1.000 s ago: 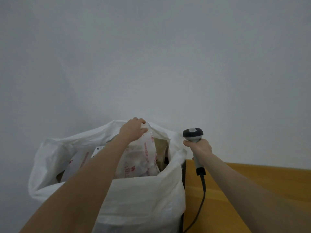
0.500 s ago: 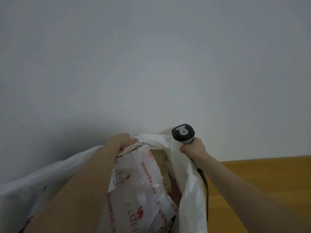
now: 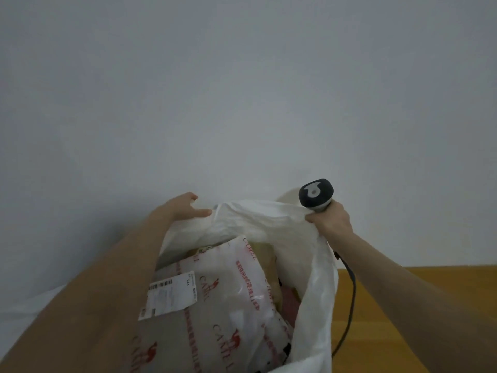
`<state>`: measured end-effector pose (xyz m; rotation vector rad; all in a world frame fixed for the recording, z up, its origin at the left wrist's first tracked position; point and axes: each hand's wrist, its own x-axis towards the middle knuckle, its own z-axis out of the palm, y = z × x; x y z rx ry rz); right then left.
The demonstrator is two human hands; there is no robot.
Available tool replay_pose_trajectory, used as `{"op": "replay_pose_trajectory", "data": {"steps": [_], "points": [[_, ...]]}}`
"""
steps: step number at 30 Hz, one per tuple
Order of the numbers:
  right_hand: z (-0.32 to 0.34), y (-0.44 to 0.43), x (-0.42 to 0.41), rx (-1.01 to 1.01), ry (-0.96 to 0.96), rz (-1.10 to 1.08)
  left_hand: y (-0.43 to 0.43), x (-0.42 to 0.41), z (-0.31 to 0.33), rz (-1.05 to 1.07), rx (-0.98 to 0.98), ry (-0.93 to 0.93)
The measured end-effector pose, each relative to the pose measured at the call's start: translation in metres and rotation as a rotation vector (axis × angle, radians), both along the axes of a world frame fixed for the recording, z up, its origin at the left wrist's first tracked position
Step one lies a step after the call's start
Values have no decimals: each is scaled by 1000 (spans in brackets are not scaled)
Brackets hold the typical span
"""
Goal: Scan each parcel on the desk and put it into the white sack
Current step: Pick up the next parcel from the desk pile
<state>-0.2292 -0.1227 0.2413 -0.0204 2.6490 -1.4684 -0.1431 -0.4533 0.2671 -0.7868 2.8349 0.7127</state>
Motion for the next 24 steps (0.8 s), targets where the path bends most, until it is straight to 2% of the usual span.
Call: {"op": "replay_pose_trajectory", "data": {"steps": [3, 4, 6, 9, 10, 12, 17, 19, 22, 24], "points": [[-2, -5, 4, 49, 36, -9, -26, 35, -11, 80, -124, -306], [-2, -6, 5, 71, 43, -17, -30, 41, -13, 68, -130, -310], [-1, -9, 7, 97, 58, -32, -31, 41, -7, 96, -176, -106], [2, -13, 9, 128, 85, -43, -30, 35, 19, 366, -260, 363], [2, -13, 10, 142, 85, -34, -31, 32, 26, 403, -252, 460], [1, -12, 11, 171, 74, 7, -28, 28, 30, 332, -189, 502], [8, -11, 25, 329, 115, 89, 16, 36, 10, -22, -236, 400], [21, -10, 33, 371, 141, 135, 33, 48, 11, -93, -225, 251], [41, -7, 48, 301, 141, 233, 54, 75, 18, -106, -177, 20], [45, -3, 62, 164, 76, 335, 74, 101, 22, -97, -145, -88]]}}
